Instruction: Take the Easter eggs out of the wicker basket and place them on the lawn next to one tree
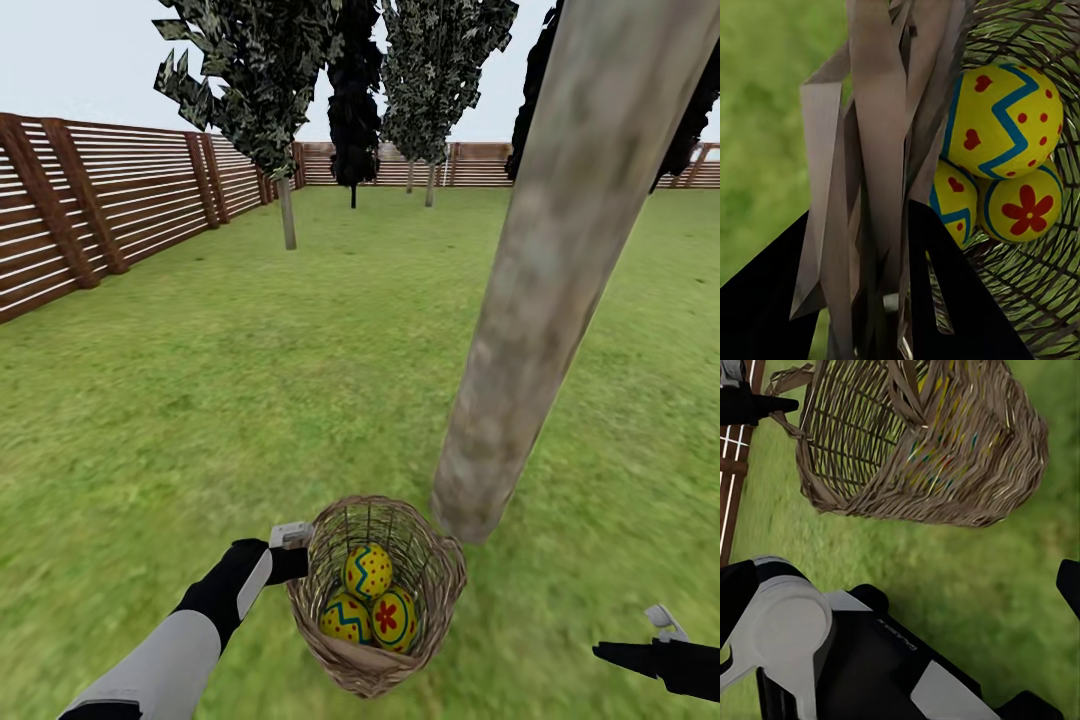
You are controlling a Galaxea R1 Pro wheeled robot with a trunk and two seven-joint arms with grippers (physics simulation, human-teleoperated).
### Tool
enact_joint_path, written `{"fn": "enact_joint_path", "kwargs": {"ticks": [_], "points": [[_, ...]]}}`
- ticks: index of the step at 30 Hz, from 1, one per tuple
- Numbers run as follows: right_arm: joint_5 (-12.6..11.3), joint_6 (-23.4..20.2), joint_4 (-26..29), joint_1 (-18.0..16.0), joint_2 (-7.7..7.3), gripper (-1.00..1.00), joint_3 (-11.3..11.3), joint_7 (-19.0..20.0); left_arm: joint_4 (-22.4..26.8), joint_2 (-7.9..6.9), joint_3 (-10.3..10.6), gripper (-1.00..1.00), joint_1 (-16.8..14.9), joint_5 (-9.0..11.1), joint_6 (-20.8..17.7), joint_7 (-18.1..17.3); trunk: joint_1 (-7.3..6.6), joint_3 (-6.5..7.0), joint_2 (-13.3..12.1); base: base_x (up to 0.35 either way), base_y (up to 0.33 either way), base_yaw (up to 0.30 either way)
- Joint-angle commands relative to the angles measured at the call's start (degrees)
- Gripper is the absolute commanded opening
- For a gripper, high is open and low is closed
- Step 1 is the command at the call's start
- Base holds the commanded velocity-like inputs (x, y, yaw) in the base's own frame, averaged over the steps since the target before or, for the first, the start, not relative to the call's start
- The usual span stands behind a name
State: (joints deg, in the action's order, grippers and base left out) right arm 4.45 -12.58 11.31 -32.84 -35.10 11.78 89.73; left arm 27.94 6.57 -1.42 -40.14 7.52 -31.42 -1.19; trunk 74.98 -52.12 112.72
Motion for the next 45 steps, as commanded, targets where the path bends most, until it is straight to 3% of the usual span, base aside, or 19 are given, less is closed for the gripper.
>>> {"fn": "enact_joint_path", "kwargs": {"ticks": [1, 6, 8, 11, 14, 19, 35, 45], "points": [[0.22, -0.55, 0.03, -0.03, -0.07, 1.00, 0.43, 0.27, 0.09, 0.02, -0.16, -1.00, -0.02, 0.83, -0.31, 0.04, 0.22, -0.23, 0.44, 0.000, 0.000, 0.000], [-0.28, -1.15, -0.06, -0.03, -0.27, 1.00, 0.66, 0.27, -0.06, 0.02, -0.16, -1.00, -0.02, 0.78, -0.31, 0.04, 1.32, -1.13, 2.44, 0.000, 0.000, 0.000], [-0.29, -5.27, 0.49, -0.16, -0.23, 1.00, 0.69, 0.27, -0.07, 0.02, -0.16, -1.00, -0.02, 0.81, -0.31, 0.04, 1.75, -1.49, 3.25, 0.000, 0.000, 0.000], [-0.33, -7.06, 1.31, -0.36, -0.21, 1.00, 0.78, 0.27, 0.00, 0.09, -0.16, -1.00, -0.02, 0.81, -0.31, 0.04, 2.41, -2.02, 4.45, 0.000, 0.000, 0.000], [-0.32, -15.15, 2.55, -0.79, -0.14, 1.00, 0.78, 0.27, -0.01, 0.11, -0.16, -1.00, -0.02, 0.79, -0.31, 0.04, 3.07, -2.56, 5.65, 0.000, 0.000, 0.000], [-0.33, -18.25, 3.19, -0.82, -0.14, 1.00, 0.78, 0.27, -0.06, 0.11, -0.16, -1.00, -0.02, 0.78, -0.31, 0.04, 4.17, -3.46, 7.66, 0.000, 0.000, 0.000], [-0.23, -18.53, 3.28, -0.82, -0.14, 1.00, 0.71, 0.27, -0.08, 0.03, -0.16, -1.00, -0.02, 0.75, -0.31, 0.08, 7.68, -6.33, 14.07, 0.000, 0.000, 0.000], [-0.23, -18.53, 3.28, -0.82, -0.14, 1.00, 0.74, 0.27, -0.16, -0.06, -0.16, -1.00, -0.02, 0.75, 0.07, 0.22, 7.68, -6.33, 14.07, 0.000, 0.000, 0.000]]}}
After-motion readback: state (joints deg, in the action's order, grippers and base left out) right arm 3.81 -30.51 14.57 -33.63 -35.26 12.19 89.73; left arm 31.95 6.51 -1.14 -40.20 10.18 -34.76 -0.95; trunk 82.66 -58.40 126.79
